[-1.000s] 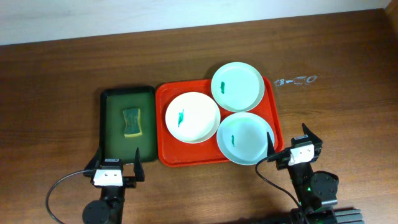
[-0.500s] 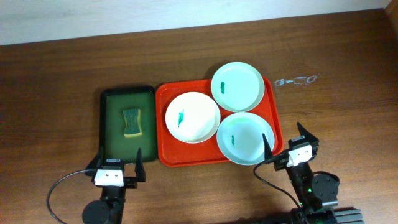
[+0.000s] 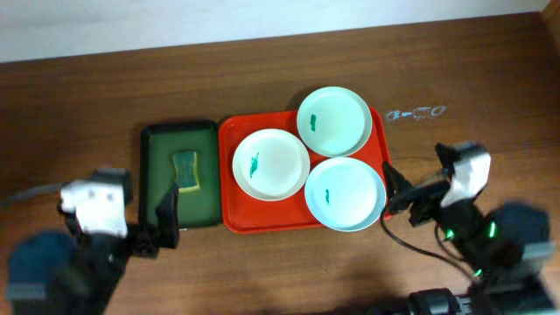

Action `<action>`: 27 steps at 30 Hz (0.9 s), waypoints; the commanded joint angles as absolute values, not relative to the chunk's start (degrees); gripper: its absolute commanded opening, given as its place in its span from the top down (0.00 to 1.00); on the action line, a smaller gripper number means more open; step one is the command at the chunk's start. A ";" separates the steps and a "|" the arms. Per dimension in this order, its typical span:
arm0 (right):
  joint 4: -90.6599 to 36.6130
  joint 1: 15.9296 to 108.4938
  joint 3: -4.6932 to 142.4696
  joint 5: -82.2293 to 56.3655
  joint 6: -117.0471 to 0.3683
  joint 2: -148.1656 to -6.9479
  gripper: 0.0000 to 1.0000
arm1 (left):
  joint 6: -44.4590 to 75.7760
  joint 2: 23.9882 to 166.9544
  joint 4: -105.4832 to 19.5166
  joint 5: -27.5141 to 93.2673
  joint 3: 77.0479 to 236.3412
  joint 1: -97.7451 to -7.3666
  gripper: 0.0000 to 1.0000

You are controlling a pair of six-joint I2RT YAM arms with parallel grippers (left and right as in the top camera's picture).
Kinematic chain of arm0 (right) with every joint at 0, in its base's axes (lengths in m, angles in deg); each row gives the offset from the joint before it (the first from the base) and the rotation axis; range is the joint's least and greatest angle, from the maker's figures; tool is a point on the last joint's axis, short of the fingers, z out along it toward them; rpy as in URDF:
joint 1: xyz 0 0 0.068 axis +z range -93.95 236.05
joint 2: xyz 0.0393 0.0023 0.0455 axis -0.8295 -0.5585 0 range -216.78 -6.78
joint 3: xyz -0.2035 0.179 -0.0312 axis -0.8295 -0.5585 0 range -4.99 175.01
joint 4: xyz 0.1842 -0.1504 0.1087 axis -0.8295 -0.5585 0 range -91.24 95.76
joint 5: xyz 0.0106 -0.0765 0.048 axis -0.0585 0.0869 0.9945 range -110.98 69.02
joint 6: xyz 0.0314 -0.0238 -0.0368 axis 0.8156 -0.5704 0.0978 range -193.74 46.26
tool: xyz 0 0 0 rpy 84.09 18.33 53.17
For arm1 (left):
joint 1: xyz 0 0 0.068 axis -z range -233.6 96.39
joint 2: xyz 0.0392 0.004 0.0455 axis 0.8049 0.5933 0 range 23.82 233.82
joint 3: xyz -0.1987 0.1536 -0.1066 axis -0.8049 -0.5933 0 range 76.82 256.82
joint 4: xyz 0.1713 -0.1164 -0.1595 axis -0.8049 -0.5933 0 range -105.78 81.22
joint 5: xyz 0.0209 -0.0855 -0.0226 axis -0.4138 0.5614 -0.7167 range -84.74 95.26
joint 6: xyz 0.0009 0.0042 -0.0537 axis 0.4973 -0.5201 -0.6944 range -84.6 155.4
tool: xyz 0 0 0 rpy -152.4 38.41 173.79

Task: Clean dirty plates on tray and stack at the side
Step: 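Reach left gripper to sponge and right gripper to white plate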

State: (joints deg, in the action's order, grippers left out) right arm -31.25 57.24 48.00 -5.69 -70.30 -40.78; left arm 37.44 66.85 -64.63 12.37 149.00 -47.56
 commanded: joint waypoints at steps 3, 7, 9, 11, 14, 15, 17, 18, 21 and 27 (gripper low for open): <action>-55.95 57.17 75.92 4.37 -69.57 -70.57 0.02 | 38.49 95.15 -88.11 13.25 175.99 -47.36 0.01; -58.84 57.17 80.99 16.50 -69.55 -87.21 0.07 | 38.49 106.98 -88.76 15.52 177.76 -47.36 0.01; -59.08 57.44 80.88 17.57 -68.46 -94.05 0.60 | 38.44 113.21 -89.05 15.57 177.74 -47.36 0.02; -58.75 60.02 80.79 15.41 -68.52 -100.01 0.67 | 37.61 119.28 -88.78 15.35 177.74 -47.36 0.29; -57.92 66.05 80.79 5.42 -66.01 -107.88 0.64 | 31.60 125.47 -86.45 11.83 177.68 -47.36 0.23; -56.96 68.06 80.79 2.90 -64.31 -110.57 0.64 | 30.64 127.33 -85.33 11.24 177.68 -47.36 0.19; -54.03 71.23 80.79 2.03 -63.69 -114.53 0.64 | 30.38 129.84 -83.80 11.24 177.68 -47.36 0.13; -51.86 73.46 80.79 -0.42 -60.94 -117.11 0.63 | 30.23 131.07 -83.15 11.22 177.68 -47.36 0.11; -49.87 76.06 80.79 -8.62 -55.72 -119.95 0.64 | 29.96 133.51 -82.49 10.54 177.66 -47.54 0.06; -46.20 77.11 80.46 -13.31 -50.45 -121.65 0.66 | 27.04 135.57 -81.68 9.53 177.37 -50.38 0.01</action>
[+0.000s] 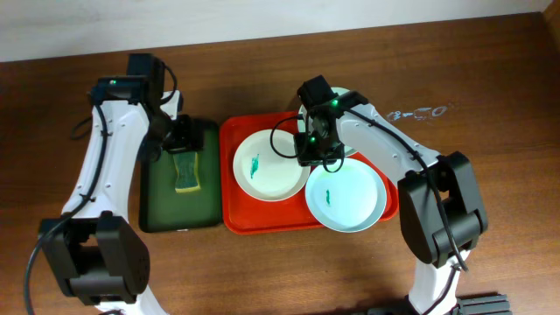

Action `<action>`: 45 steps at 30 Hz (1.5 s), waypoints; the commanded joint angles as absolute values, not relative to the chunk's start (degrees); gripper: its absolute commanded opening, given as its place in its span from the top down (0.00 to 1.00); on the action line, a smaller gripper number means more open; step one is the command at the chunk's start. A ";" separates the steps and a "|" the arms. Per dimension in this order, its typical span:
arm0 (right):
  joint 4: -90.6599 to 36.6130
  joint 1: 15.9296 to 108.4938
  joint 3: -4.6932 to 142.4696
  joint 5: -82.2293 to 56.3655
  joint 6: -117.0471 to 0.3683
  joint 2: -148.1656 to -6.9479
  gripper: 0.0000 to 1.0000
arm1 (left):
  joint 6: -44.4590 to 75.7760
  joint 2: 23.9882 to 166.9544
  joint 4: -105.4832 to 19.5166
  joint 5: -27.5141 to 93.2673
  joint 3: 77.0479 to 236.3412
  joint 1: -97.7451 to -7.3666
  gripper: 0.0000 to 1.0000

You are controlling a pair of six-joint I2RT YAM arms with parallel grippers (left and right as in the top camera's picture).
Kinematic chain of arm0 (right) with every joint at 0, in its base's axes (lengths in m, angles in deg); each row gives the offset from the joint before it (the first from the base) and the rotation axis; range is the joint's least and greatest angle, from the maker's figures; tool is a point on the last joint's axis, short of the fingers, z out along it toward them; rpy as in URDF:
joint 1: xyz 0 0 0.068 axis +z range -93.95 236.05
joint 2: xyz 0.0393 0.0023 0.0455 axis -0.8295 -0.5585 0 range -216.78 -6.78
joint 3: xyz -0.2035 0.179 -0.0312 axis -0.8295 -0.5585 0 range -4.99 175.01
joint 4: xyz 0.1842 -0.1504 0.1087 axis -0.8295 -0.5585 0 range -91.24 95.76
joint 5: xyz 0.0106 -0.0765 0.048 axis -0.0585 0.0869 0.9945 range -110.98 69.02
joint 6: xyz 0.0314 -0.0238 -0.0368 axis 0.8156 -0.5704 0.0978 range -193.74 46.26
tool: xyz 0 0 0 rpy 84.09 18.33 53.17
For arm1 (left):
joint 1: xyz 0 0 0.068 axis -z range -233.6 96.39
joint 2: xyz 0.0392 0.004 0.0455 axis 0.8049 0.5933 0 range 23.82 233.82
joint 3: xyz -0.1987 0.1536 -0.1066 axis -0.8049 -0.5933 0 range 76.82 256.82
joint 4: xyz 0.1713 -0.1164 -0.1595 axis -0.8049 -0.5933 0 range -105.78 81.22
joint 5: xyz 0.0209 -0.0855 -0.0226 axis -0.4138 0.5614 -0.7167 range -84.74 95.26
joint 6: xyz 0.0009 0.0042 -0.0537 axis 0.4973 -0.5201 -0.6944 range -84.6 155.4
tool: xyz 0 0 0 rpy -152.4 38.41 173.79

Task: Clean dirty plates on tray and stack at the side
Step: 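Reach left gripper to sponge and right gripper to white plate, then grasp the yellow-green sponge with left gripper, grip white plate rim with right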

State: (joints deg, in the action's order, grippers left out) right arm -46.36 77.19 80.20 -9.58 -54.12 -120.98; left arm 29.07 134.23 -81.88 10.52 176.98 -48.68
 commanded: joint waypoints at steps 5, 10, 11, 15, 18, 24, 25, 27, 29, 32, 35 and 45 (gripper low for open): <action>-45.13 75.51 80.00 -12.90 -48.92 -121.65 0.64 | 27.06 136.75 -80.76 11.94 177.37 -50.95 0.01; -43.75 75.47 78.80 -12.24 -47.72 -121.65 0.71 | 27.04 136.75 -80.76 11.89 177.37 -50.95 0.44; -42.71 75.47 78.10 -12.22 -47.72 -121.65 0.72 | 27.06 136.75 -80.76 11.89 177.37 -50.95 0.49; -38.44 75.47 75.04 -9.69 -47.72 -121.65 0.76 | 27.06 136.75 -80.76 11.87 177.37 -50.95 0.43; -38.36 75.53 75.02 -9.62 -47.72 -121.65 0.85 | 27.06 136.75 -80.78 11.43 177.35 -50.95 0.40; -38.33 75.53 74.67 -9.62 -47.72 -121.65 0.91 | 27.06 136.75 -79.47 11.22 175.93 -50.95 0.27; -38.33 75.53 74.67 -9.62 -47.72 -121.65 0.91 | 27.06 136.75 -78.62 11.22 175.05 -50.95 0.27; -38.33 75.53 74.67 -9.62 -47.72 -121.65 0.89 | 27.06 136.75 -76.00 11.22 172.45 -50.93 0.27; -38.31 75.53 74.67 -9.62 -47.72 -121.65 0.89 | 27.08 136.75 -72.41 11.19 169.55 -50.93 0.27; -38.31 75.53 74.67 -9.62 -47.74 -121.65 0.87 | 27.10 136.75 -69.46 9.71 165.96 -50.86 0.38; -38.29 75.53 74.67 -9.62 -47.74 -121.65 0.86 | 27.12 136.75 -66.84 9.45 162.42 -50.49 0.39; -37.88 75.53 74.67 -9.62 -47.74 -121.65 0.85 | 27.08 136.75 -55.67 8.20 152.69 -49.86 0.53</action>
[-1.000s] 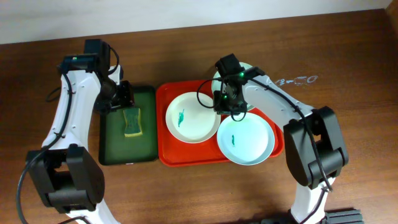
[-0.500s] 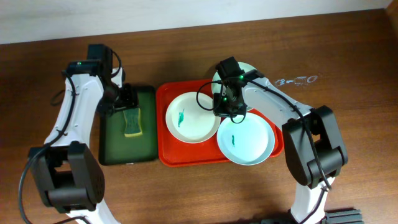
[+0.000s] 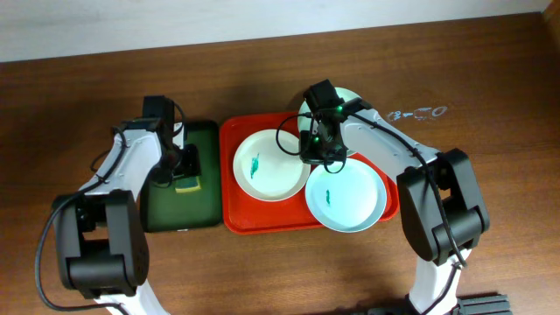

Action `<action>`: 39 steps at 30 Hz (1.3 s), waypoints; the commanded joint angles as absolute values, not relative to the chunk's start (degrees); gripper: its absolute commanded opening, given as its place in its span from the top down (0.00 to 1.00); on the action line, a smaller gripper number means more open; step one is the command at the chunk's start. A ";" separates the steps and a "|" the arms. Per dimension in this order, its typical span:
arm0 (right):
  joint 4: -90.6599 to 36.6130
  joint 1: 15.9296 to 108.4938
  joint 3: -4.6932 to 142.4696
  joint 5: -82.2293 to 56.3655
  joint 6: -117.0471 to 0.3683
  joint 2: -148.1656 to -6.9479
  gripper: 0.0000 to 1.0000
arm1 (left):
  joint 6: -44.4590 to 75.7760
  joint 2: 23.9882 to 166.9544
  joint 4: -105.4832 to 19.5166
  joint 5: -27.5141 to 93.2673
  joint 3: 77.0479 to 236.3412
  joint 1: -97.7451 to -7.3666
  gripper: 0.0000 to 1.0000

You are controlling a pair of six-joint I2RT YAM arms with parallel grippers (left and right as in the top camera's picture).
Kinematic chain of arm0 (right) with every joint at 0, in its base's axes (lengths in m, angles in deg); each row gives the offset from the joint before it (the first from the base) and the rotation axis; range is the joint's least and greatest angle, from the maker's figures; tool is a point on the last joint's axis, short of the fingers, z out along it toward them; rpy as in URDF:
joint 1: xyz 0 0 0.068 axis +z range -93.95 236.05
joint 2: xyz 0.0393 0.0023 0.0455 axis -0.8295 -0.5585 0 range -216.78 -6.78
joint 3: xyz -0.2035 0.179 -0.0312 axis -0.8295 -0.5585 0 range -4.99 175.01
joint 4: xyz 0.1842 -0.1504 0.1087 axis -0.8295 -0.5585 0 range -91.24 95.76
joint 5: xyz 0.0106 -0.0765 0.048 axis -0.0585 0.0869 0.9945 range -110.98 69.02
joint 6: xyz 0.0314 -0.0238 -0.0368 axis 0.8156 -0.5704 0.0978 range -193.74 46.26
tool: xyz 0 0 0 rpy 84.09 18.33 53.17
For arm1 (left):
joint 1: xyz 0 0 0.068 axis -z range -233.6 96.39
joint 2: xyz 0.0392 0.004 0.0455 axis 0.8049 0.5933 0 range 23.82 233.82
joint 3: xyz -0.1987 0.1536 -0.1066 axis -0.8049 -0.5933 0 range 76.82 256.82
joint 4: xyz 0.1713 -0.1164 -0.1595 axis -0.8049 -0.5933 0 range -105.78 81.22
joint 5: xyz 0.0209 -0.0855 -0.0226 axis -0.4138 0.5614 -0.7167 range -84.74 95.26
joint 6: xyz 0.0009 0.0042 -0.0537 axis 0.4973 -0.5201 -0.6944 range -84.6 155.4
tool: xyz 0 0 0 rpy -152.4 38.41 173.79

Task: Clean dirty plates on tray and stack at the side
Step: 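Grasp the yellow-green sponge with left gripper, grip white plate rim with right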

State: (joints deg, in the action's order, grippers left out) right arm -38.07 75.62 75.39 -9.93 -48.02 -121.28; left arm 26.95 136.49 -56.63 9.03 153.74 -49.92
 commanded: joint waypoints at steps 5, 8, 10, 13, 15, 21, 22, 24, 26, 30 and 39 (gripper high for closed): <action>-37.83 75.53 74.67 -9.64 -47.76 -121.65 0.85 | 27.06 136.75 -53.99 7.81 152.72 -49.86 0.71; -37.72 75.53 74.67 -9.62 -47.76 -121.65 0.85 | 27.08 136.75 -54.01 7.81 152.69 -49.86 0.73; -37.77 75.53 74.67 -9.62 -47.76 -121.65 0.78 | 27.08 136.75 -53.99 7.81 152.37 -49.86 0.60; -37.77 75.53 74.67 -9.62 -47.76 -121.65 0.78 | 27.08 136.75 -53.35 7.76 151.47 -49.86 0.60; -37.77 75.62 74.67 -9.62 -47.74 -121.65 0.78 | 27.08 136.75 -53.07 7.78 151.47 -49.86 0.67; -37.24 76.76 73.80 -10.54 -47.72 -121.67 0.83 | 27.08 136.75 -52.92 7.78 151.47 -49.86 0.67; -36.80 76.82 72.96 -10.49 -47.70 -121.67 0.82 | 27.08 136.75 -52.92 7.78 151.47 -49.86 0.67; -36.00 76.82 71.98 -10.47 -47.70 -121.67 0.82 | 27.08 136.75 -52.92 7.78 151.47 -49.86 0.66; -35.51 76.82 71.61 -10.45 -47.70 -121.65 0.87 | 27.08 136.75 -52.92 7.78 151.47 -49.86 0.67; -34.18 76.82 71.61 -6.89 -47.72 -121.65 0.96 | 27.08 136.75 -52.74 7.78 151.71 -49.88 1.00; -33.35 76.82 71.61 -4.68 -47.72 -121.65 0.96 | 27.12 136.73 -68.74 3.30 167.71 -49.90 1.00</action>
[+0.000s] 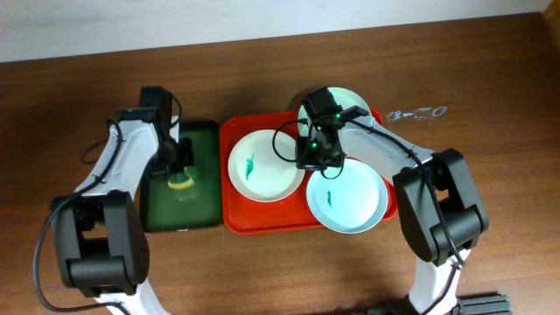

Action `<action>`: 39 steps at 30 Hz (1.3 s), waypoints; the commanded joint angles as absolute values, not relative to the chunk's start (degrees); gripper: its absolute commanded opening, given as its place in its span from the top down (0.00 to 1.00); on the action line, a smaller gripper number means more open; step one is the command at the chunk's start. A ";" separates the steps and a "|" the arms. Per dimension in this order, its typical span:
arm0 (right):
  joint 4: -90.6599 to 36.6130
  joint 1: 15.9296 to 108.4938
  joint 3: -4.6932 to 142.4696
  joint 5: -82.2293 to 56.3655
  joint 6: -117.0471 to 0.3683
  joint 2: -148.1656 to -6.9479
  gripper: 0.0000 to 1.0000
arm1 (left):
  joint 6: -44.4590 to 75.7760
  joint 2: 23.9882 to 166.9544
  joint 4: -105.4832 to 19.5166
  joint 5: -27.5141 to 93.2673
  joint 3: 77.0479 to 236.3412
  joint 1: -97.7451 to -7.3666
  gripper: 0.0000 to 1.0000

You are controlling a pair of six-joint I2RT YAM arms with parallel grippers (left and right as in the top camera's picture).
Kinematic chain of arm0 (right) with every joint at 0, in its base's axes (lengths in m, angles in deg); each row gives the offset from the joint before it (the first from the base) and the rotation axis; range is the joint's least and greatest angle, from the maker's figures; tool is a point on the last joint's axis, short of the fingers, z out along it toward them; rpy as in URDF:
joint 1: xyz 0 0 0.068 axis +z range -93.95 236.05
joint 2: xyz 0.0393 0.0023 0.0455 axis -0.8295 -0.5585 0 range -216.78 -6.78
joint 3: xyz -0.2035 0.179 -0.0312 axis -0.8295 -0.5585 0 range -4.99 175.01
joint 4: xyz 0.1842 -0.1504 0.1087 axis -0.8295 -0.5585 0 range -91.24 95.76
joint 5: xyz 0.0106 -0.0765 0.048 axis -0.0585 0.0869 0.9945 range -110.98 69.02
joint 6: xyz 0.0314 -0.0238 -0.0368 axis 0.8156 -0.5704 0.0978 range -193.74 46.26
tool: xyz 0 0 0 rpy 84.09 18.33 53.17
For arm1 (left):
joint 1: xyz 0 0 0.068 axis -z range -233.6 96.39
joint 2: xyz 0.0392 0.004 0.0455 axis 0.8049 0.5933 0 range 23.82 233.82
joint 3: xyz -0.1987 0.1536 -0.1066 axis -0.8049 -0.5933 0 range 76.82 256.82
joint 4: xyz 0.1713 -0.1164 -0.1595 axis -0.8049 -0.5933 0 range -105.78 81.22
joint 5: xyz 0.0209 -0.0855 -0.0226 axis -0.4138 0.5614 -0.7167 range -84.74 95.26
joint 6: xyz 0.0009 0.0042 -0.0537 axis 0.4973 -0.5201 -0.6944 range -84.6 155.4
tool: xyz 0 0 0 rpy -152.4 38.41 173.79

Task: Clean dirty plates on tray and stack at the side
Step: 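Grasp the yellow-green sponge with left gripper, grip white plate rim with right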

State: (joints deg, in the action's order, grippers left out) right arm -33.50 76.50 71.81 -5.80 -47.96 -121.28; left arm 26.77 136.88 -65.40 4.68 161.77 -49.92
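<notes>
A red tray (238, 219) holds three white plates. The left plate (262, 175) has a green smear, and so does the front right plate (354, 201). My right arm partly covers the back plate (352, 101). My right gripper (309, 159) sits at the left plate's right rim and looks shut on it. The yellow-green sponge (181, 184) is over the dark green tray (166, 214), with my left gripper (179, 173) shut on it from above.
The two trays sit side by side on a brown wooden table (490, 79). A small whitish mark (416, 112) lies on the wood right of the red tray. The right arm reaches across the back plate.
The sponge now looks bunched and raised in my left gripper, with a pale patch on the green tray beside it. The left plate has shifted slightly left, and my right gripper is still at its rim.
Both arms were first low at the table's front, away from the trays. Then the left gripper was above the sponge and the right gripper between the plates. The left gripper then came down onto the sponge and now holds it. The right gripper has stayed at the left plate's rim.
</notes>
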 commanded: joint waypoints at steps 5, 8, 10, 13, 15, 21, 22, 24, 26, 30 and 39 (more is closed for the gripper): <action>-32.70 76.80 71.61 -5.12 -47.72 -121.65 0.96 | 27.28 136.73 -74.07 3.30 174.11 -49.09 1.00; -31.82 76.60 71.61 -5.56 -47.72 -121.65 0.96 | 27.30 136.73 -73.90 0.13 174.11 -46.80 1.00; -31.69 76.60 71.61 -5.77 -47.72 -121.65 0.96 | 27.25 136.75 -73.90 -4.83 174.11 -44.76 1.00; -31.95 76.60 71.61 -5.77 -47.72 -121.65 0.96 | 27.25 136.75 -73.75 -5.11 174.11 -42.88 1.00; -32.11 76.60 71.61 -5.77 -47.72 -121.65 0.96 | 27.25 136.75 -73.75 -5.09 174.11 -42.67 1.00; -31.91 76.60 71.61 -5.80 -47.74 -121.65 0.96 | 27.25 136.75 -73.75 -2.49 174.09 -42.60 1.00; -31.93 76.60 71.61 -5.80 -47.74 -121.65 0.96 | 27.25 136.75 -73.73 -2.47 174.09 -42.60 1.00; -31.93 76.60 71.61 -5.77 -47.74 -121.65 0.96 | 27.25 136.75 -73.55 -2.44 174.09 -42.60 1.00; -31.93 76.60 71.61 -5.77 -47.74 -121.65 0.96 | 27.28 136.75 -73.53 -2.47 174.09 -42.60 1.00; -31.93 76.60 71.61 -5.77 -47.74 -121.65 0.96 | 27.28 136.75 -73.24 -2.47 174.09 -42.60 1.00; -32.24 76.60 71.61 -5.77 -47.76 -121.65 0.96 | 27.28 136.75 -72.92 -2.49 174.09 -42.60 1.00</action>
State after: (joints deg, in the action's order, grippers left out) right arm -32.08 76.50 71.81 -5.25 -47.96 -121.28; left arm 26.79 136.88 -73.03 -3.10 173.09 -42.58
